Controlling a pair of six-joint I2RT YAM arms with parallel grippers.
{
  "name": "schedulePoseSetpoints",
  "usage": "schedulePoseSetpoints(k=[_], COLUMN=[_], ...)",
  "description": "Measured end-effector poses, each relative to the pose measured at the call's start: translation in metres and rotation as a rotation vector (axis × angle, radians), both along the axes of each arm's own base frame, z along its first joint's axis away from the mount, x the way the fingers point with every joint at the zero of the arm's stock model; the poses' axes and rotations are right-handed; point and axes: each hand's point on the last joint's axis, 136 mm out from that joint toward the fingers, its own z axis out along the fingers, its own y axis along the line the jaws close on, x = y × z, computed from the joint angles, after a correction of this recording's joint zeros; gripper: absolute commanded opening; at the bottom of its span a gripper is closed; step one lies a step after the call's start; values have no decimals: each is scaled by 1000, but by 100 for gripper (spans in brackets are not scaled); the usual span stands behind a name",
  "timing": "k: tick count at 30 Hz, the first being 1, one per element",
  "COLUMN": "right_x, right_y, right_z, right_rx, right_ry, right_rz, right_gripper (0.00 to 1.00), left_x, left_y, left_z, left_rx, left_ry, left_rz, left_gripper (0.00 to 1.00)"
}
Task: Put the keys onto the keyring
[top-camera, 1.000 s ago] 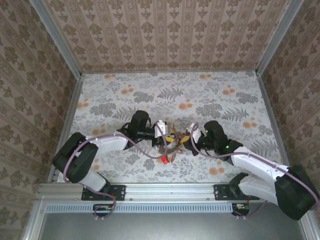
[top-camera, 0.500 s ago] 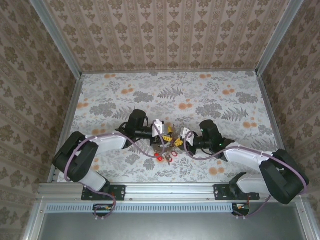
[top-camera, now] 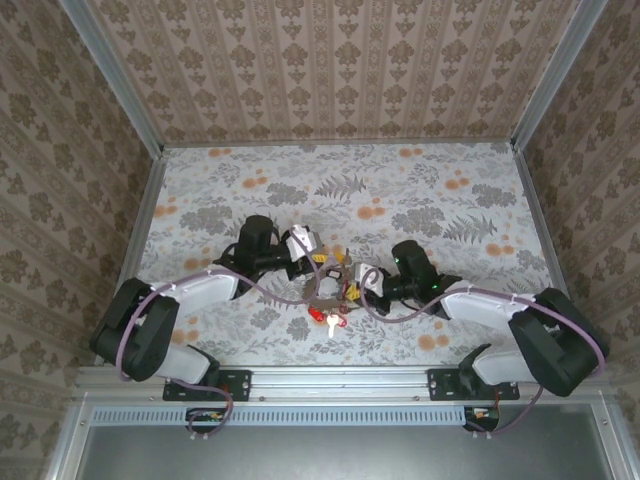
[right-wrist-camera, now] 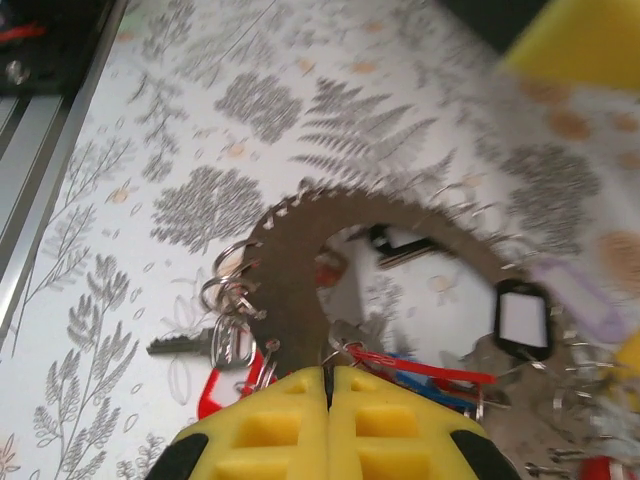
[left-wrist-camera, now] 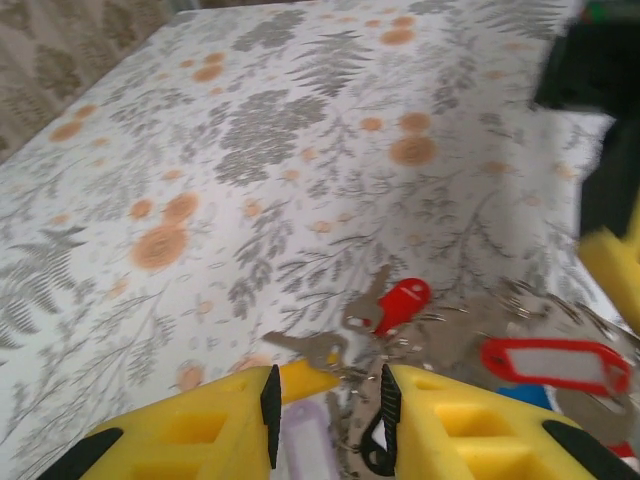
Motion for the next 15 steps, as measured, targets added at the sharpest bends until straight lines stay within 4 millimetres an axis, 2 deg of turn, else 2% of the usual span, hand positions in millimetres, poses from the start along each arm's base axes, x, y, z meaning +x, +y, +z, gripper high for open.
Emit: schedulePoseSetpoints(k=[3,4,7,9,12,15], right_x=[-11,-14,-16,-16,-14,-3], right_y=[7,7,1,-1,-5,-14], right_z=[-20,-26,-38,-40,-29,0], right_rx=[-48,-60,-85,-86,-55,25], right_ry=[13,19,27,35,32,3], right_rz=[36,37,14,-3,-39,-101], right_gripper=[0,4,25,30,34,34], left_x=[7,9,10,10,9,5], left_y=[5,6,8,9,10,10], left_z=[-2,-2,-5,-8,-10,-14], left_rx=[9,11,15,20,26,43], left_ry=[7,9,20,25,30,32], left_rz=[48,57,76,82,83,65], left_gripper=[34,34,34,34,34,34])
